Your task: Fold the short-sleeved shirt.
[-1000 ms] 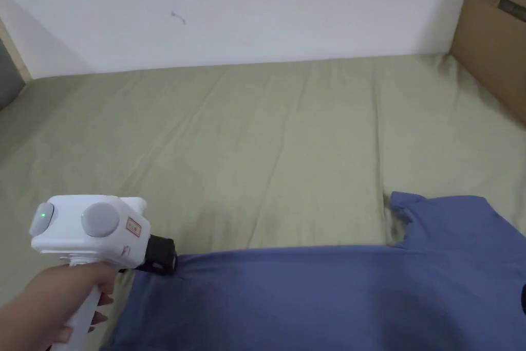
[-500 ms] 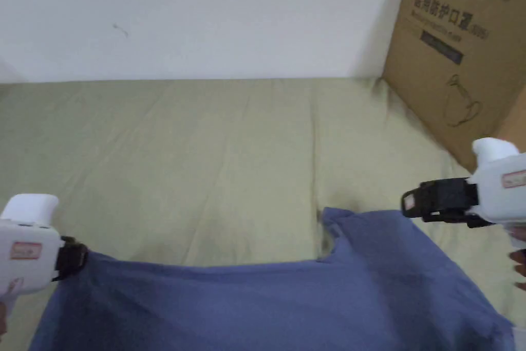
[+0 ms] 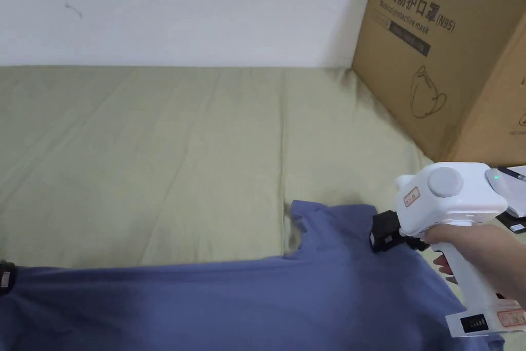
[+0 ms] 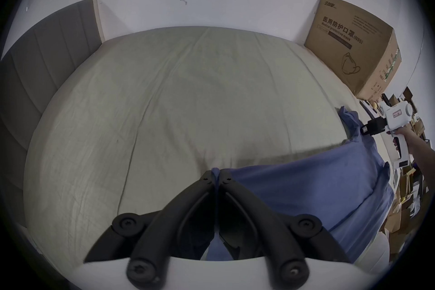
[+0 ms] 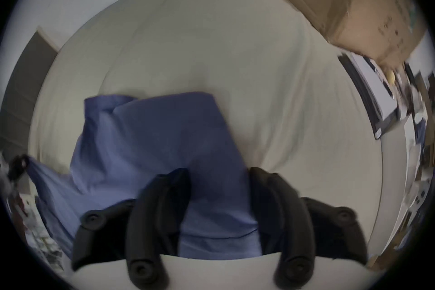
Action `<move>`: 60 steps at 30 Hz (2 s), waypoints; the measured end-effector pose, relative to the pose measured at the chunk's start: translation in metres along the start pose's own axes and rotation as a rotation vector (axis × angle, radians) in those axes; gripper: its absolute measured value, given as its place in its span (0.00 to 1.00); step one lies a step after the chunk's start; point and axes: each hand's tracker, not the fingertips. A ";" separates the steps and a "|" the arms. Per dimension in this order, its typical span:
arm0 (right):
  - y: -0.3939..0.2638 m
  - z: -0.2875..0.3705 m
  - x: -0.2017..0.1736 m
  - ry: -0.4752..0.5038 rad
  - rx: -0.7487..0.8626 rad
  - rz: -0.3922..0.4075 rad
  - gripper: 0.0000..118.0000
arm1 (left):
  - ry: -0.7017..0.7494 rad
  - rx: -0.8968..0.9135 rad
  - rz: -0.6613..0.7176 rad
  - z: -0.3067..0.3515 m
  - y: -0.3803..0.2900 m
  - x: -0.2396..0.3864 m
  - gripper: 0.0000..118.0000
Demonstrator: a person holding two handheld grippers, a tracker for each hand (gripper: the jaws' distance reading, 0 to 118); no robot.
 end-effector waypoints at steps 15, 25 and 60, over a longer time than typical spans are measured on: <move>-0.006 0.085 0.033 0.162 0.402 -0.284 0.01 | -0.004 0.127 0.116 0.009 0.027 -0.004 0.00; -0.069 0.139 0.034 0.090 0.516 -0.175 0.01 | -0.058 0.165 0.051 0.047 0.010 0.011 0.00; -0.305 0.265 -0.127 -0.019 1.281 0.030 0.00 | -0.053 0.825 -0.010 0.216 -0.154 0.140 0.00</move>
